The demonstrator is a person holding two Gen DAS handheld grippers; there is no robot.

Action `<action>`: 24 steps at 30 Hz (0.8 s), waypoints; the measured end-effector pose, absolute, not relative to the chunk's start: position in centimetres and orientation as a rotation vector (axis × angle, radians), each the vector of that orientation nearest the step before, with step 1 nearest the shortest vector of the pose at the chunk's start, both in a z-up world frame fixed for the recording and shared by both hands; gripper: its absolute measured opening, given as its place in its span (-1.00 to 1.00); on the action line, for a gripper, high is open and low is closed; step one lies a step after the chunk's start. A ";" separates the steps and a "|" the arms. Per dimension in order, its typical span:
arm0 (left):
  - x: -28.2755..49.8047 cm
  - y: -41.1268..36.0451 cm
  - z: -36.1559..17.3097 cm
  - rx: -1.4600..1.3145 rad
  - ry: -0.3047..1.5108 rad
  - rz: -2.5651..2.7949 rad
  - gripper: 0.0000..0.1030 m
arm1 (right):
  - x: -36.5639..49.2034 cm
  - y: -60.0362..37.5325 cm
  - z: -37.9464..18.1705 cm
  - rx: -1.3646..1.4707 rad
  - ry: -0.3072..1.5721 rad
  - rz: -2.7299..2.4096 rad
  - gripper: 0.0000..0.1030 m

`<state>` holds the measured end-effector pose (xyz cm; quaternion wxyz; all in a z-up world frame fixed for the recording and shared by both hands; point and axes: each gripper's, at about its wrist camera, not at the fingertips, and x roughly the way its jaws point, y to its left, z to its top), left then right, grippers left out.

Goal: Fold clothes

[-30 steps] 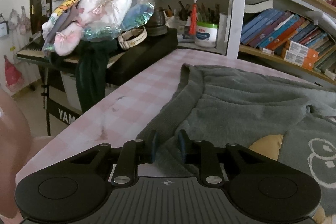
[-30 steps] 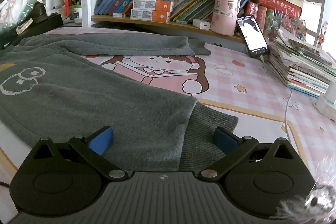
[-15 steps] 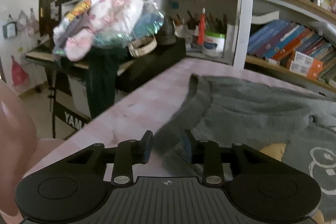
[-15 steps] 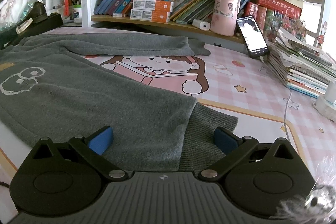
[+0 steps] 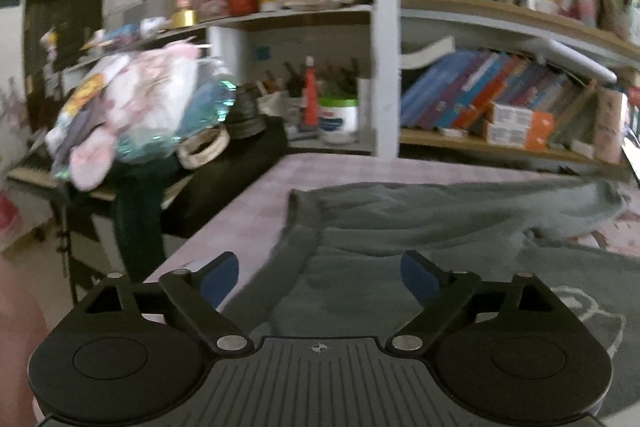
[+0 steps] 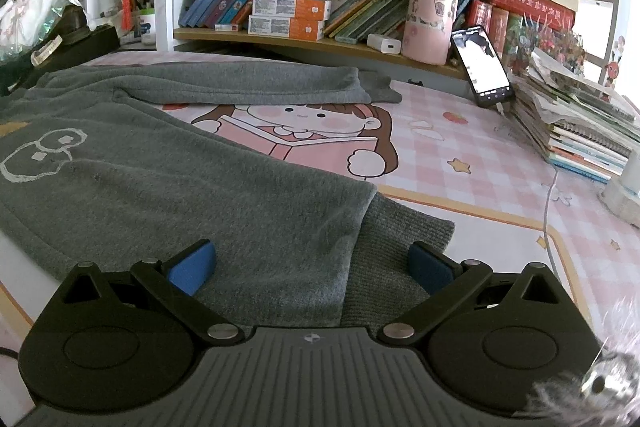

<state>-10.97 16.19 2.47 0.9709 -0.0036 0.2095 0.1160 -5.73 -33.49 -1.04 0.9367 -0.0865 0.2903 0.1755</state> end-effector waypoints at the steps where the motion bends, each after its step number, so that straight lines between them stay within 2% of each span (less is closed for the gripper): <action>1: -10.8 15.9 2.3 0.001 0.428 0.220 0.80 | -5.7 -33.5 -1.0 -0.175 0.595 0.360 1.00; 10: -9.8 14.2 1.1 0.046 0.467 0.144 0.88 | -5.4 -33.9 -1.0 -0.147 0.612 0.375 1.00; 24: -6.7 13.7 2.7 0.182 0.502 0.032 0.97 | -1.1 -34.3 4.4 -0.232 0.594 0.477 1.00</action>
